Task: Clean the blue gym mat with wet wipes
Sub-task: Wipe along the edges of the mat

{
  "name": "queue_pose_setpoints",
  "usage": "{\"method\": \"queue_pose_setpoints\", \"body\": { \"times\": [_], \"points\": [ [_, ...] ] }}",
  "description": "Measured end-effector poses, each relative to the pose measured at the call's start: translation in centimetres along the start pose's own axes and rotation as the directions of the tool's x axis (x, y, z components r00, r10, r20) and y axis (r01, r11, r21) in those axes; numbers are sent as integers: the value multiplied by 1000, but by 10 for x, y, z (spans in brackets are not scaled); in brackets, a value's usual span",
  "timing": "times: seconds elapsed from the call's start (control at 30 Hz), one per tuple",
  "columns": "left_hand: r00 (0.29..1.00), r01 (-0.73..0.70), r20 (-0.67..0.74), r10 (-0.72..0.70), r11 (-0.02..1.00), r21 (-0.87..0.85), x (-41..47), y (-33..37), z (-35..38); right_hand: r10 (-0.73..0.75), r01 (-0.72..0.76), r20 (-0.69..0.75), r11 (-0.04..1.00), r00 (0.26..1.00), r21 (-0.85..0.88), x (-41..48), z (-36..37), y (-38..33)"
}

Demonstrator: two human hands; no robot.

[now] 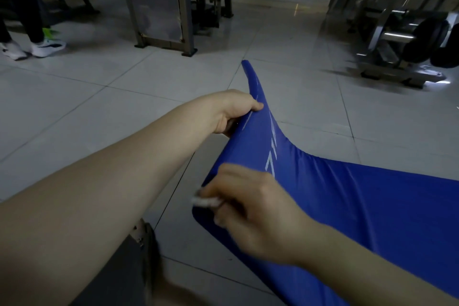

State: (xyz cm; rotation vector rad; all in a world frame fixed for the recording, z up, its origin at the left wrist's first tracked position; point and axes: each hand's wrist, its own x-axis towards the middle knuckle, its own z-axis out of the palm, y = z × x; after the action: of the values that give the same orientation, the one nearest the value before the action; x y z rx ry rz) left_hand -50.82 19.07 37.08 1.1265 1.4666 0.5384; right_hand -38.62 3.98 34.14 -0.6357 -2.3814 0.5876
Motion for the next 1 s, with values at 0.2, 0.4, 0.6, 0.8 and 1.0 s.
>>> {"method": "queue_pose_setpoints", "body": {
  "times": [0.2,0.4,0.6,0.8,1.0],
  "points": [
    [988,-62,141,57,998,32,-6,1,-2,156,-229,-320,952,935,-206,12,-32,43],
    [990,-91,115,85,995,47,-7,0,0,244,-268,-328,963,913,-30,13,-17,40],
    [996,-73,57,73,997,-12,-1,-6,-4,-77,63,-66,979,995,-192,10,4,8],
    [980,-98,165,108,993,-68,-8,-4,-2,281,-427,-462,869,841,-248,24,-35,54],
    [995,-54,75,59,997,-63,-2,-8,0,-19,-19,-170,975,985,-222,16,8,7]
  ]
}}
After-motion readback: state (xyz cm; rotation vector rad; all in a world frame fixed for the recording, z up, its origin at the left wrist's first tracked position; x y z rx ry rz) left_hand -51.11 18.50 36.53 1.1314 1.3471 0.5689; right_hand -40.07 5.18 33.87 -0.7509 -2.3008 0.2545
